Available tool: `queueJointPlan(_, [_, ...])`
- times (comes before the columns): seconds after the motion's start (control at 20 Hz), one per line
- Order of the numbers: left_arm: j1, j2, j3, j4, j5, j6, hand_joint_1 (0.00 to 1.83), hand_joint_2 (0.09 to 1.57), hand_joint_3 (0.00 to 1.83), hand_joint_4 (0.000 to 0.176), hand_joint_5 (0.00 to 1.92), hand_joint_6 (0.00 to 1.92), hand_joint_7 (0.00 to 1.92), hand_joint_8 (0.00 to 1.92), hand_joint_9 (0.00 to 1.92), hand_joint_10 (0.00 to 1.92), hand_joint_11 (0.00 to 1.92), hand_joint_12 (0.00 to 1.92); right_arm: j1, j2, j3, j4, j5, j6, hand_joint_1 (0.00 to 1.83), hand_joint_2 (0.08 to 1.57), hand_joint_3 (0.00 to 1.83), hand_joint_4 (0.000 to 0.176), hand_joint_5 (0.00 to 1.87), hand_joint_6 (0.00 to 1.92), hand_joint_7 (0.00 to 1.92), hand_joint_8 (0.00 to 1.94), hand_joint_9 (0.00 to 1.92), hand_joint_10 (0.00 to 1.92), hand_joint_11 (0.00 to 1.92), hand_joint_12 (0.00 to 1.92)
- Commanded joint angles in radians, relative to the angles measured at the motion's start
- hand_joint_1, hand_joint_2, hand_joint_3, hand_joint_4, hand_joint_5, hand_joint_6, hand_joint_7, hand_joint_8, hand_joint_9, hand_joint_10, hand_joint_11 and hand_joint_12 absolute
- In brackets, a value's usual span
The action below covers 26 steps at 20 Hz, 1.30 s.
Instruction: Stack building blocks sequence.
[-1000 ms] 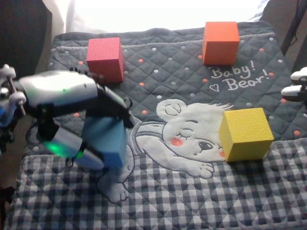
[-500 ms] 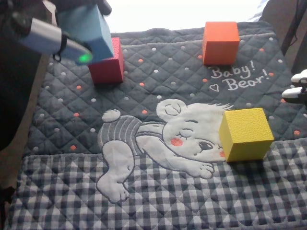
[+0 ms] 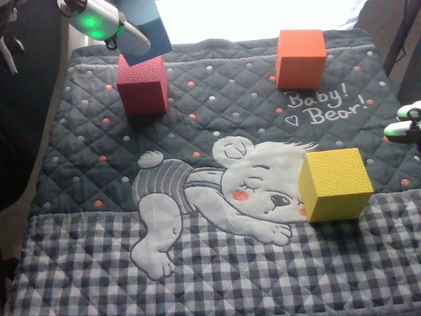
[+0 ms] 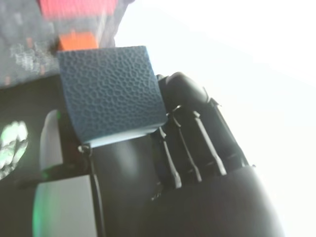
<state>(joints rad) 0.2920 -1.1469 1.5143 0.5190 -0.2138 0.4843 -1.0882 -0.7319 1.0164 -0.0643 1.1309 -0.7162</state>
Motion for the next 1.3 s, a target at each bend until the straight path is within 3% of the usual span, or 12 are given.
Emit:
queueJointPlan(0.0, [-0.006,-0.001,0.008,-0.008,-0.063,0.002,1.41,1.01,0.0,0.0,1.12,0.63,1.33,0.24,1.15,0.92,0.98,0.96,0.009,0.001,0.007,0.029,0.119,0.002,0.77,1.25,0.0,0.075,0.47,0.0,0.39,0.0,0.45,0.0,0.19,0.64])
queueJointPlan(0.05, [-0.001,-0.004,0.015,-0.007,-0.05,0.002,1.49,1.02,0.0,0.0,1.12,0.61,1.32,0.22,1.18,0.72,0.92,1.31,0.009,0.001,0.007,0.029,0.119,0.002,0.77,1.25,0.0,0.083,0.45,0.0,0.37,0.0,0.45,0.0,0.19,0.64])
queueJointPlan(0.2, [0.007,-0.005,0.022,0.001,-0.024,0.002,1.51,1.02,0.0,0.0,1.14,0.57,1.28,0.33,1.15,0.75,0.88,1.42,0.009,0.001,0.007,0.029,0.119,0.002,0.82,1.25,0.0,0.074,0.46,0.0,0.36,0.0,0.41,0.0,0.18,0.63])
queueJointPlan(0.45, [0.016,-0.033,0.049,0.003,-0.006,0.002,1.51,1.04,0.0,0.0,1.1,0.61,1.19,0.5,1.13,0.83,0.87,1.45,0.009,0.001,0.008,0.029,0.119,0.002,0.82,1.24,0.0,0.073,0.45,0.0,0.36,0.0,0.41,0.0,0.23,0.57])
queueJointPlan(0.8, [0.016,-0.046,0.054,0.014,-0.002,0.002,1.5,1.03,0.0,0.0,1.08,0.63,1.21,0.44,1.13,0.81,0.89,1.45,0.009,-0.003,0.012,0.029,0.119,0.002,0.8,1.25,0.0,0.07,0.45,0.0,0.37,0.0,0.4,0.0,0.25,0.56])
queueJointPlan(0.85, [0.017,-0.046,0.054,0.015,0.001,0.002,1.42,1.03,0.0,0.0,1.09,0.69,1.24,0.42,1.11,0.95,0.9,1.14,0.009,-0.003,0.013,0.029,0.119,0.002,0.8,1.25,0.0,0.077,0.44,0.0,0.36,0.0,0.41,0.0,0.26,0.57])
queueJointPlan(0.9, [0.018,-0.046,0.054,0.015,0.002,0.002,1.42,1.03,0.0,0.0,1.09,0.69,1.24,0.42,1.11,0.95,0.9,1.14,0.009,-0.003,0.013,0.029,0.119,0.002,0.8,1.25,0.0,0.077,0.44,0.0,0.36,0.0,0.41,0.0,0.26,0.57])
queueJointPlan(1.05, [0.023,-0.048,0.054,0.017,0.004,0.002,1.4,1.06,0.0,0.0,1.03,0.76,1.13,0.68,1.05,1.07,0.93,0.95,0.009,-0.003,0.013,0.029,0.119,0.002,0.81,1.25,0.0,0.076,0.43,0.0,0.35,0.0,0.38,0.0,0.2,0.49])
queueJointPlan(1.1, [0.023,-0.048,0.054,0.02,0.005,0.002,1.4,1.06,0.0,0.0,1.14,0.43,1.08,0.85,1.02,1.17,0.86,1.14,0.01,-0.003,0.013,0.029,0.119,0.002,0.83,1.25,0.0,0.078,0.42,0.0,0.35,0.0,0.37,0.0,0.2,0.47])
queueJointPlan(1.15, [0.023,-0.049,0.054,0.024,0.006,0.002,1.3,1.06,0.0,0.0,1.18,0.42,1.09,0.97,0.97,0.92,0.8,1.25,0.01,-0.003,0.013,0.029,0.119,0.002,0.79,1.26,0.0,0.089,0.42,0.0,0.34,0.0,0.36,0.0,0.2,0.46])
queueJointPlan(1.2, [0.023,-0.049,0.054,0.024,0.006,0.002,1.28,1.06,0.0,0.0,1.19,0.42,1.05,1.05,0.93,0.78,0.72,1.31,0.01,-0.003,0.013,0.029,0.12,0.002,0.79,1.25,0.0,0.082,0.43,0.0,0.33,0.0,0.38,0.0,0.26,0.43])
queueJointPlan(1.25, [0.023,-0.049,0.054,0.025,0.005,0.002,1.2,0.99,0.0,0.0,0.94,0.13,0.85,0.48,0.81,0.61,0.58,1.28,0.01,-0.003,0.013,0.029,0.123,0.003,0.77,1.25,0.0,0.086,0.43,0.0,0.33,0.0,0.38,0.0,0.28,0.42])
